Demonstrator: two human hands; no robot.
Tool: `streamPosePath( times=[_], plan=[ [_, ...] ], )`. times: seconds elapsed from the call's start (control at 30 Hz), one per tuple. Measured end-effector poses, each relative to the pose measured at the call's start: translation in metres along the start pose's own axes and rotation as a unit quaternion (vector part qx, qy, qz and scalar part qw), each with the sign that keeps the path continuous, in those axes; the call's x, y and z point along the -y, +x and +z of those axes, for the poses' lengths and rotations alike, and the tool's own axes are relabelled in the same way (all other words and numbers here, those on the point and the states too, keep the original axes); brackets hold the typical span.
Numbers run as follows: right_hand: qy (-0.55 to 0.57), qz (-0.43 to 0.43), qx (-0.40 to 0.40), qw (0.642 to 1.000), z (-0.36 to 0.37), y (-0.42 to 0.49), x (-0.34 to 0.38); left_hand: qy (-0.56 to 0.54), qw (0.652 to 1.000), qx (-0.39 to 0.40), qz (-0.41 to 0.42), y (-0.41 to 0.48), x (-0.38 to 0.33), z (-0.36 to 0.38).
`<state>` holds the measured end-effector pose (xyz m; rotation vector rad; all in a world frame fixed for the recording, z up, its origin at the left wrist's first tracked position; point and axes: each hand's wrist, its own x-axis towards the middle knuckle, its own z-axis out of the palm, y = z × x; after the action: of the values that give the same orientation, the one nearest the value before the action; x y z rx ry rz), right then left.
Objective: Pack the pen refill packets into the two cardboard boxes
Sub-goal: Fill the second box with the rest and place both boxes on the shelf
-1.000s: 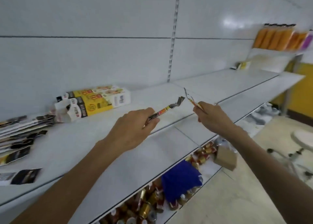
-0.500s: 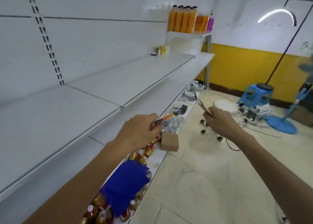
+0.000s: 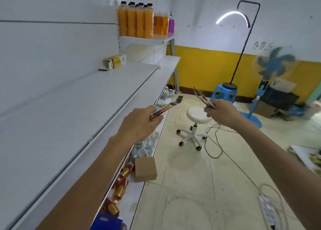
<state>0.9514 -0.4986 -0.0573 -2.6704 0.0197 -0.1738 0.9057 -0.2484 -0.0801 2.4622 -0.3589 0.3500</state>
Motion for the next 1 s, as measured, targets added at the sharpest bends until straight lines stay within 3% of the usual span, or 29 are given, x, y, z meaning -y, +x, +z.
streamPosePath(
  times=[0.37,0.63,0.83,1.0],
  plan=[
    [0.014,-0.021,0.009,1.000,0.018,0.162,-0.042,-0.001,1.000,0.018,0.002,0.163,0.025,0.049],
    [0.011,-0.122,0.030,0.992,0.012,0.362,-0.055,0.055,0.993,-0.081,-0.060,0.324,0.040,0.079],
    [0.040,-0.239,0.043,0.969,0.005,0.489,0.001,0.129,0.970,-0.159,-0.130,0.390,0.068,0.048],
    [0.075,-0.374,0.114,0.918,0.045,0.542,0.082,0.192,0.935,-0.223,-0.198,0.409,0.102,0.007]
  ],
)
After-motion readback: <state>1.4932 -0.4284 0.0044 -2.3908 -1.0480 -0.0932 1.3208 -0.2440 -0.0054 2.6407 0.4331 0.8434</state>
